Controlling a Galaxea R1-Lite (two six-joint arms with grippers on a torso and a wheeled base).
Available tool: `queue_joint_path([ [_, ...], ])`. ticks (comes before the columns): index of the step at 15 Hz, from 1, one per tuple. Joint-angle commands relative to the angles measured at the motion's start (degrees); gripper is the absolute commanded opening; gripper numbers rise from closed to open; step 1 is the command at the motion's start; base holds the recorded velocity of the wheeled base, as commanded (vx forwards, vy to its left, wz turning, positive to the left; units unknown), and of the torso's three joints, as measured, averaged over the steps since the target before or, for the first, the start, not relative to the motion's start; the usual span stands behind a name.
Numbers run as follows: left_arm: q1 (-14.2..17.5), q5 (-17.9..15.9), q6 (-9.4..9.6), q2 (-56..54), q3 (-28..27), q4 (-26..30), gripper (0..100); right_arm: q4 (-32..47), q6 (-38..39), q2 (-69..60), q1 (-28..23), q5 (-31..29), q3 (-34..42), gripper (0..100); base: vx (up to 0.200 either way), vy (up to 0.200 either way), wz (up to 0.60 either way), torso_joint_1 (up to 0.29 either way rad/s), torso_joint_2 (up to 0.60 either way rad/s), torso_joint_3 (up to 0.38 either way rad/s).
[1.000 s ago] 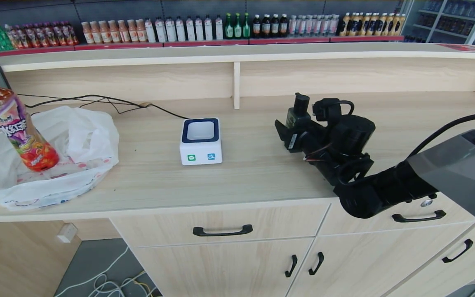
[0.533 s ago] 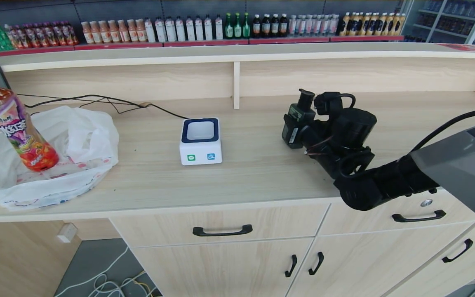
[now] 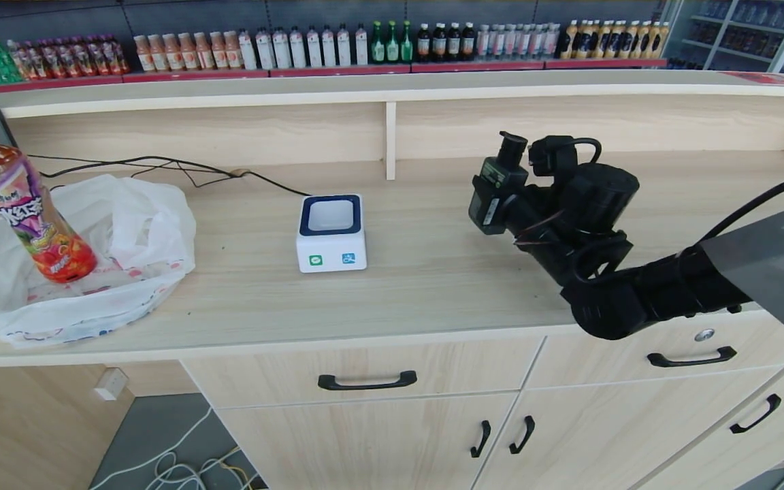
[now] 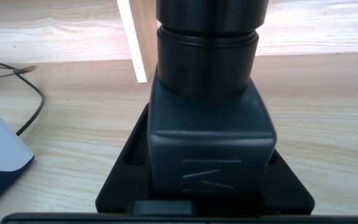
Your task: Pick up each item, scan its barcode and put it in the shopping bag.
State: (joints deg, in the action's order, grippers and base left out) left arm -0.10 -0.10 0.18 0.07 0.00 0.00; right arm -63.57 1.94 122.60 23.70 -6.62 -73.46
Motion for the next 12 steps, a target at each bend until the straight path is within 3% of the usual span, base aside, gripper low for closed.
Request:
queue_joint_path([
  [1, 0.01, 0.01, -0.01, 0.01, 0.00, 0.00, 100, -0.06, -0.36, -3.51, 0.30, -0.06, 1.04, 0, 0.000, 0.000, 0.00, 0.000, 0.00, 0.000],
  [6, 0.01, 0.01, -0.01, 0.01, 0.00, 0.00, 100, 1.52, -4.58, -17.66, 1.53, -0.32, 11.41, 0, 0.000, 0.000, 0.00, 0.000, 0.00, 0.000],
  [12, 0.01, 0.01, -0.01, 0.01, 0.00, 0.00, 100, 0.91, -4.14, -27.24, 2.14, -0.41, 21.78, 0, 0.000, 0.000, 0.00, 0.000, 0.00, 0.000],
])
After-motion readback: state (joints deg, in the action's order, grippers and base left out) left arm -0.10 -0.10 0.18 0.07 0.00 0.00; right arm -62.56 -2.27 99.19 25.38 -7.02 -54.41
